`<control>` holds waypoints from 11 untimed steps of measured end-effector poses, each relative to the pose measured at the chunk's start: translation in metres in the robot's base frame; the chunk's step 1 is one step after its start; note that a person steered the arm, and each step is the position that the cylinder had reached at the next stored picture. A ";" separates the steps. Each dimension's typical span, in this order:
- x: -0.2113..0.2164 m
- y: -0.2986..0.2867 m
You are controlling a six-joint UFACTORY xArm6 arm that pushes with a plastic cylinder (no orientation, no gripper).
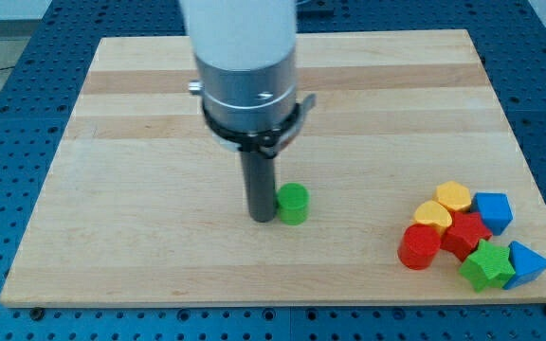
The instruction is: Move green circle into group of blocks
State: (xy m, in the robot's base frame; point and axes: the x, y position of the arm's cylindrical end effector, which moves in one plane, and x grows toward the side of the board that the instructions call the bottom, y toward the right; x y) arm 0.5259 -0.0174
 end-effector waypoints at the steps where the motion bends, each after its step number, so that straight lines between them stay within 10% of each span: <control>1: -0.001 0.016; 11: -0.021 0.142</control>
State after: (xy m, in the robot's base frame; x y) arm 0.5052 0.1249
